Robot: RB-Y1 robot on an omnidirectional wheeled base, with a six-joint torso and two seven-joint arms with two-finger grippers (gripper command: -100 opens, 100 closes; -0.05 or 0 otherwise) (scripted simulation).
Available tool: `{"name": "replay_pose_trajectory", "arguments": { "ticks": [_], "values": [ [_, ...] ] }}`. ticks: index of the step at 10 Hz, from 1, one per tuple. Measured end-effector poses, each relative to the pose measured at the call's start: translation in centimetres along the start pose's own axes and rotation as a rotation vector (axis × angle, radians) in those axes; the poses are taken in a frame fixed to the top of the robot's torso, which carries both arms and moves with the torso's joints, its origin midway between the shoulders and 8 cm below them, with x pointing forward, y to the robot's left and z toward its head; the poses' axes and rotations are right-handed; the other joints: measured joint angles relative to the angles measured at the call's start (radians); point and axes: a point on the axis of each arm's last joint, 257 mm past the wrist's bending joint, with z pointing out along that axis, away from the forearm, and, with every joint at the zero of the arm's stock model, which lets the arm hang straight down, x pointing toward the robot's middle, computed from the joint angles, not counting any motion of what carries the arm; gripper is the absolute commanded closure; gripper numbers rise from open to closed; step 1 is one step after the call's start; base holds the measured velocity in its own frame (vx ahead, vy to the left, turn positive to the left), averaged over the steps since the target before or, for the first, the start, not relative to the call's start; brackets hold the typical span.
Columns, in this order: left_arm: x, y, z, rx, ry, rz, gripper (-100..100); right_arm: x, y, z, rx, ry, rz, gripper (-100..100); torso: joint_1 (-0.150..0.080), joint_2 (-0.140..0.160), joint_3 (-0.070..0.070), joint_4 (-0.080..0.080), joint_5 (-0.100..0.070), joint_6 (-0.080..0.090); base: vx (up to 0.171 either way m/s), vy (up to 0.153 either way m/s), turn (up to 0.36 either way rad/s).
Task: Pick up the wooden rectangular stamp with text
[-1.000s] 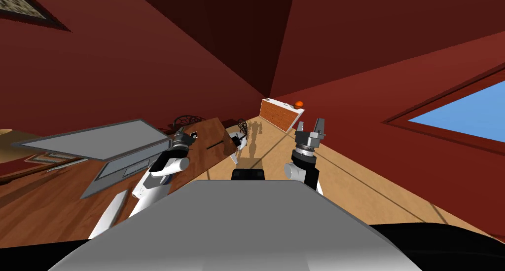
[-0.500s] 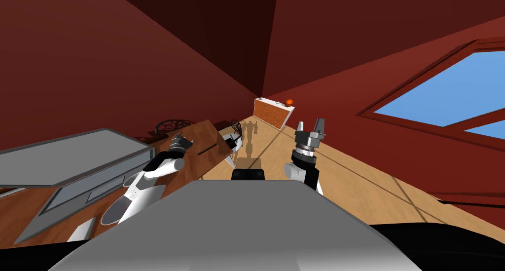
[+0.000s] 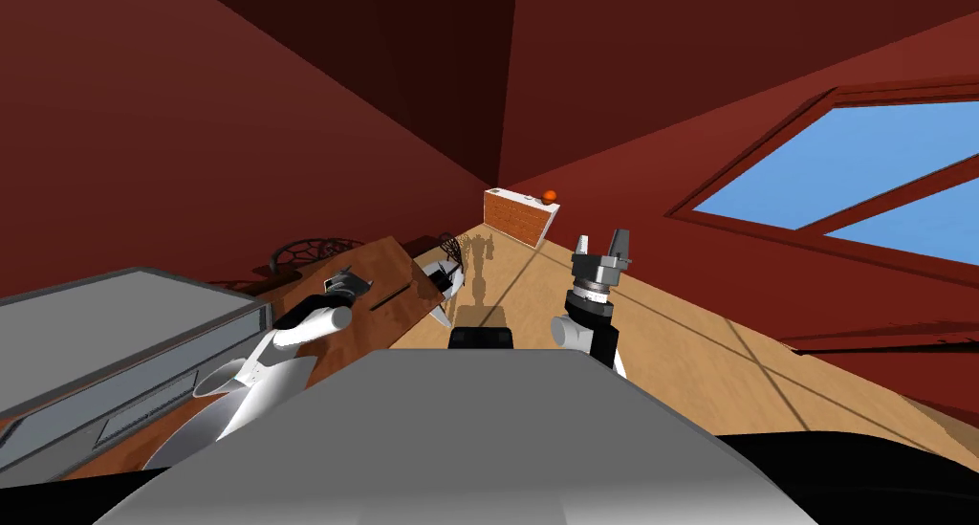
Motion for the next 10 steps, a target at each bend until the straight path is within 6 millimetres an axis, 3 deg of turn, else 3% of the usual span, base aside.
{"name": "replay_pose_trajectory", "arguments": {
  "ticks": [3,9,10],
  "values": [
    [-3.4,2.2,0.7,-0.098,-0.064,-0.029,-100,0.0,0.0,0.0,0.000,0.000,0.000,0,0.001,0.000,0.000,0.000,0.000,-0.001,0.017,0.000,-0.119],
    [-9.4,6.3,-0.1,-0.288,-0.191,-0.092,-100,0.0,0.0,0.0,0.000,0.000,0.000,0,0.001,0.000,0.000,0.000,0.000,0.000,0.021,0.005,-0.182],
    [-10.3,7.7,-0.3,-0.327,-0.214,-0.103,-100,0.0,0.0,0.0,0.000,0.000,0.000,0,0.001,0.000,0.000,0.000,0.000,-0.001,0.006,0.006,0.032]
  ]
}}
